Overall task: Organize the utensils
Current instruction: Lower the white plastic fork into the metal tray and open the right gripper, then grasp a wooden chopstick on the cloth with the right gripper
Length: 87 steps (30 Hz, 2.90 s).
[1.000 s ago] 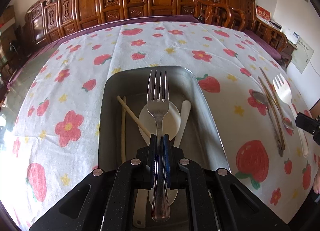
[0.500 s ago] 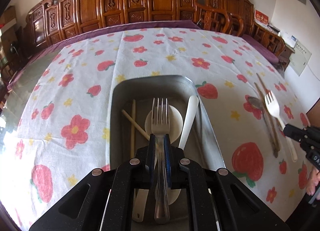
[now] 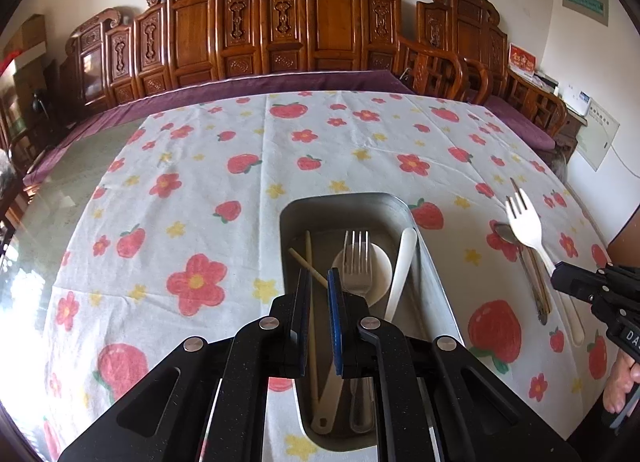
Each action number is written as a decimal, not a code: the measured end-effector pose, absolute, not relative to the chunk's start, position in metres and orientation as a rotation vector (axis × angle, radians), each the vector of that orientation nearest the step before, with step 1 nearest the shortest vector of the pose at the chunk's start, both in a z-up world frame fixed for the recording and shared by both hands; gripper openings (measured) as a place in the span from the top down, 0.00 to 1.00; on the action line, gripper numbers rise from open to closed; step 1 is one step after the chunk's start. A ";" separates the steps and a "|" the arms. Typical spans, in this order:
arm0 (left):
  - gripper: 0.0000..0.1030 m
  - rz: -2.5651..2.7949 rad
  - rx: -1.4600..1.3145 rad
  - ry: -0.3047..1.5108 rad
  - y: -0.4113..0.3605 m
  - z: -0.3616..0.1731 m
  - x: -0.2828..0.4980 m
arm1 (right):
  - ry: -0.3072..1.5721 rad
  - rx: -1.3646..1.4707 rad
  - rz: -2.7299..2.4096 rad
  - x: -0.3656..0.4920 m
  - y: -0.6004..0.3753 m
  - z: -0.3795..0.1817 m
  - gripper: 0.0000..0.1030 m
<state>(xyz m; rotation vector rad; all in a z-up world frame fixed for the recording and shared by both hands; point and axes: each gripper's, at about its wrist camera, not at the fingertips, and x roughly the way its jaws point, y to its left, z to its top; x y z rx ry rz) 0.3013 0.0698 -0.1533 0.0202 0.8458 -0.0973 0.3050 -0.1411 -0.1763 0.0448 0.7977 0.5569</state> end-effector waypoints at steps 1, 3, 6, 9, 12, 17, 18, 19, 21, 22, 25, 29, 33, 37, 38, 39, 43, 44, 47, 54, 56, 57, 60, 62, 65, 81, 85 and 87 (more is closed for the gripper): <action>0.93 -0.094 0.022 0.842 0.072 -0.152 0.301 | 0.796 0.041 0.566 0.306 -0.133 -0.175 0.96; 0.93 -0.089 0.026 0.836 0.076 -0.150 0.299 | 0.797 0.034 0.581 0.307 -0.118 -0.172 0.96; 0.93 -0.084 0.027 0.828 0.082 -0.147 0.298 | 0.807 0.028 0.601 0.311 -0.098 -0.171 0.96; 0.93 -0.079 0.023 0.823 0.088 -0.144 0.298 | 0.820 0.024 0.610 0.315 -0.080 -0.173 0.96; 0.93 -0.074 0.012 0.821 0.094 -0.142 0.298 | 0.836 0.038 0.613 0.322 -0.068 -0.176 0.96; 0.93 -0.064 0.003 0.815 0.101 -0.140 0.297 | 0.870 0.087 0.613 0.336 -0.051 -0.184 0.96; 0.93 -0.061 0.002 0.814 0.103 -0.139 0.297 | 0.876 0.095 0.614 0.339 -0.049 -0.185 0.96; 0.93 -0.059 0.000 0.814 0.105 -0.139 0.297 | 0.881 0.101 0.614 0.341 -0.047 -0.187 0.96; 0.93 -0.054 -0.003 0.814 0.108 -0.139 0.297 | 0.889 0.102 0.614 0.344 -0.040 -0.191 0.96; 0.93 -0.051 -0.004 0.814 0.109 -0.139 0.297 | 0.891 0.097 0.613 0.345 -0.037 -0.192 0.96; 0.93 -0.043 -0.005 0.816 0.112 -0.139 0.298 | 0.902 0.089 0.612 0.347 -0.029 -0.199 0.96; 0.93 -0.037 -0.011 0.818 0.115 -0.140 0.298 | 0.920 0.080 0.619 0.347 -0.020 -0.208 0.96; 0.93 -0.039 -0.011 0.818 0.115 -0.139 0.298 | 0.929 0.063 0.634 0.344 -0.013 -0.214 0.96; 0.92 -0.044 -0.010 0.818 0.114 -0.139 0.299 | 0.922 0.065 0.646 0.340 -0.018 -0.213 0.95; 0.92 -0.046 -0.010 0.817 0.112 -0.138 0.299 | 0.920 0.066 0.649 0.341 -0.020 -0.212 0.95; 0.92 -0.048 -0.008 0.816 0.111 -0.138 0.299 | 0.920 0.069 0.655 0.341 -0.022 -0.210 0.94; 0.92 -0.058 -0.004 0.810 0.103 -0.136 0.298 | 0.905 0.062 0.659 0.339 -0.031 -0.203 0.94; 0.91 -0.062 -0.007 0.809 0.102 -0.135 0.298 | 0.889 0.048 0.654 0.335 -0.037 -0.198 0.94; 0.80 -0.081 -0.011 0.805 0.094 -0.135 0.297 | 0.856 0.020 0.625 0.326 -0.061 -0.189 0.94; 0.59 -0.150 0.010 0.792 0.057 -0.134 0.293 | 0.803 0.006 0.457 0.317 -0.154 -0.178 0.94; 0.56 -0.171 0.022 0.789 0.045 -0.134 0.292 | 0.803 -0.002 0.405 0.319 -0.180 -0.179 0.94; 0.55 -0.184 0.029 0.788 0.038 -0.135 0.291 | 0.804 -0.008 0.370 0.320 -0.195 -0.181 0.94; 0.53 -0.215 0.037 0.792 0.021 -0.137 0.288 | 0.807 -0.018 0.293 0.327 -0.229 -0.188 0.94; 0.52 -0.243 0.035 0.799 0.012 -0.140 0.286 | 0.816 -0.011 0.254 0.334 -0.246 -0.196 0.88; 0.51 -0.275 0.050 0.802 -0.005 -0.142 0.282 | 0.829 0.003 0.206 0.347 -0.268 -0.209 0.82; 0.51 -0.331 0.098 0.820 -0.047 -0.159 0.273 | 0.949 0.036 0.126 0.400 -0.286 -0.267 0.86; 0.51 -0.333 0.104 0.826 -0.051 -0.161 0.271 | 0.959 0.080 0.121 0.398 -0.291 -0.267 0.91; 0.51 -0.333 0.109 0.822 -0.055 -0.161 0.269 | 0.954 0.107 0.131 0.397 -0.295 -0.264 0.95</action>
